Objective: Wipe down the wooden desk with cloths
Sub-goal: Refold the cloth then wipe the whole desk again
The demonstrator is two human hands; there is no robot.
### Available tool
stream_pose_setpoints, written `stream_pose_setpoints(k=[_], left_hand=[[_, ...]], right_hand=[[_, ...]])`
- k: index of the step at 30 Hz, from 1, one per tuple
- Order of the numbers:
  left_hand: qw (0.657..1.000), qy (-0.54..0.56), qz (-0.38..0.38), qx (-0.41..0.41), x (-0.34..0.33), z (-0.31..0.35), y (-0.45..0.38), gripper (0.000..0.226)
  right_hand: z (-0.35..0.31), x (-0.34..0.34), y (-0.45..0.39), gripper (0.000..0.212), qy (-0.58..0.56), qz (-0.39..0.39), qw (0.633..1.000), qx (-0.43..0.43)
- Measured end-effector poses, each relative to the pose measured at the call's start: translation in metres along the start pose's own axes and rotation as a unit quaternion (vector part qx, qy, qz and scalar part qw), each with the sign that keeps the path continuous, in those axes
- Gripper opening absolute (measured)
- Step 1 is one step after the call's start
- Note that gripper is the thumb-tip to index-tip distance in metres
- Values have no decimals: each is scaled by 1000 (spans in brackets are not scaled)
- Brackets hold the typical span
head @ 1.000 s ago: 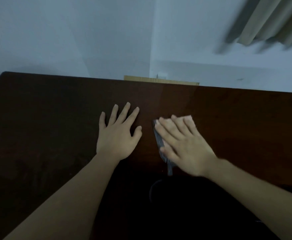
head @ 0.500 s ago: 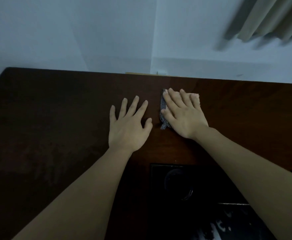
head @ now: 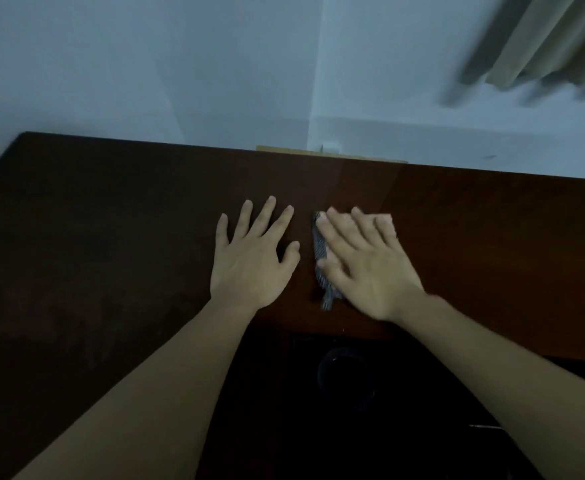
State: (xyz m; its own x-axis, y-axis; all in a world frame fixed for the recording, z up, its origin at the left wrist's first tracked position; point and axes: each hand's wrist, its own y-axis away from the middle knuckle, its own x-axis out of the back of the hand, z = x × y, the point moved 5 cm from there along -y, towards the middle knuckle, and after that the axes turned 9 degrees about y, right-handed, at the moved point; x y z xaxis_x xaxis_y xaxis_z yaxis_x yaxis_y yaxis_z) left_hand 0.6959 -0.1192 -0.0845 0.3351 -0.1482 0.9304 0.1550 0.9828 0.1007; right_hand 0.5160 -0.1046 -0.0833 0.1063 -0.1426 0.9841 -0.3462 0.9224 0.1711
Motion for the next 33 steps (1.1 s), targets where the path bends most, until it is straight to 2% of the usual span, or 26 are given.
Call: stream_pose_setpoints(k=[4,8,12,16,20,26,29,33], left_hand=[[1000,-6,2,3,-1,2,1,61],[1000,-4,10,11,-2,1,-1,61],[1000,0,21,18,-1,2,3,61],[999,-2,23,27,0,4,3,72],[999,-11,18,33,-1,3,3,72],[999,-7,3,40,1,1,4,61],[999,0,10,35,-1,0,3,60],[1000,13,18,20,0,0,2,64]], right_hand=[[36,6,-58,70,-1,-6,999,-52],[40,10,-75,66,-1,-11,999,-48],[22,9,-31,71,12,-14,1000,20],[7,-2,35,70,18,2,994,104],[16,-6,35,71,-8,-10,990,141],[44,11,-62,77,-4,12,998,59],[48,17,-110,68,0,9,1000,14],[37,21,-112,65,-3,14,1000,-4]])
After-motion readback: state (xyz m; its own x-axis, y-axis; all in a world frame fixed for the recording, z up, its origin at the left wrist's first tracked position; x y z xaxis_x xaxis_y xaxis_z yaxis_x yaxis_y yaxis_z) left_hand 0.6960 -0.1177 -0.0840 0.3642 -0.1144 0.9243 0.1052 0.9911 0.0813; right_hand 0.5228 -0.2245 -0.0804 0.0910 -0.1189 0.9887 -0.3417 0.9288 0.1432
